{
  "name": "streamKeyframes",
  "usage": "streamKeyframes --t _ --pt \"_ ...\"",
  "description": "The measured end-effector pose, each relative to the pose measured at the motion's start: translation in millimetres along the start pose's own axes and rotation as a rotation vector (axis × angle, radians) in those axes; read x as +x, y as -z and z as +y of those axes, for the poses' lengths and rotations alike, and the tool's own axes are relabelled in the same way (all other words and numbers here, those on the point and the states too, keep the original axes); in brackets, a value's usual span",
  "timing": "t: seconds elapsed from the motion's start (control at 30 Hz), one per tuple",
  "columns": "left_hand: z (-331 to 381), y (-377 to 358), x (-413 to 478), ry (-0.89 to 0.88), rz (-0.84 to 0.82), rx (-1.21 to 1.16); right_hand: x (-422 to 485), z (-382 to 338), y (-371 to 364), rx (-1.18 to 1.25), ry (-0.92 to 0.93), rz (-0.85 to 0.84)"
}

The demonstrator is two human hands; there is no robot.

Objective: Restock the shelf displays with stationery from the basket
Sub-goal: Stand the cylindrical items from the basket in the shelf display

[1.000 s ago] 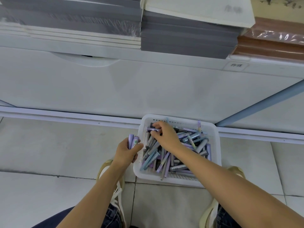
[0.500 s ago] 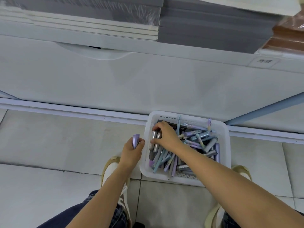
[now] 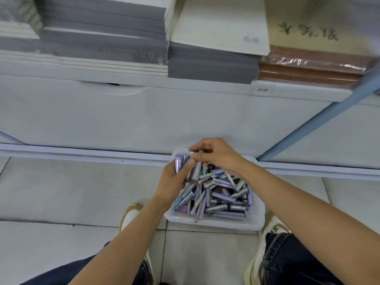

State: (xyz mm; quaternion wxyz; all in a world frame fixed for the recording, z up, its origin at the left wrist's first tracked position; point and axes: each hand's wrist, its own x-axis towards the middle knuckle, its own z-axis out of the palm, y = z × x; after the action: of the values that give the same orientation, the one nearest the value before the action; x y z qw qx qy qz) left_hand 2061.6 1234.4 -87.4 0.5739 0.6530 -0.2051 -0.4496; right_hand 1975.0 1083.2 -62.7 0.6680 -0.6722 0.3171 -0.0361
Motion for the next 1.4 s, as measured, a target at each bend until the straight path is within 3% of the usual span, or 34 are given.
streamKeyframes --t 0.1,0.23,0.37,0.57,0.83,1.17,1.4 --pt "28 -10 -7 0.018 -0.113 0.003 -21 -22 11 0.017 0.062 0.017" --pt "68 -18 -15 -0.008 -0.053 -0.046 -47 -58 25 0.172 0.135 0.082" --pt "109 -28 -29 -0.141 -0.048 -0.015 -74 -102 37 0.098 0.182 0.038" --pt "181 -46 -56 -0.255 -0.168 -0.188 -121 -174 54 0.085 0.434 0.094" --pt "280 -79 -83 -0.401 -0.09 -0.091 -176 -252 79 0.059 0.705 0.286" --pt "368 -95 -85 -0.487 -0.213 -0.081 -200 -343 147 -0.219 0.906 0.688" --pt "397 -88 -64 -0.558 -0.223 -0.065 -165 -379 159 -0.532 0.881 0.816"
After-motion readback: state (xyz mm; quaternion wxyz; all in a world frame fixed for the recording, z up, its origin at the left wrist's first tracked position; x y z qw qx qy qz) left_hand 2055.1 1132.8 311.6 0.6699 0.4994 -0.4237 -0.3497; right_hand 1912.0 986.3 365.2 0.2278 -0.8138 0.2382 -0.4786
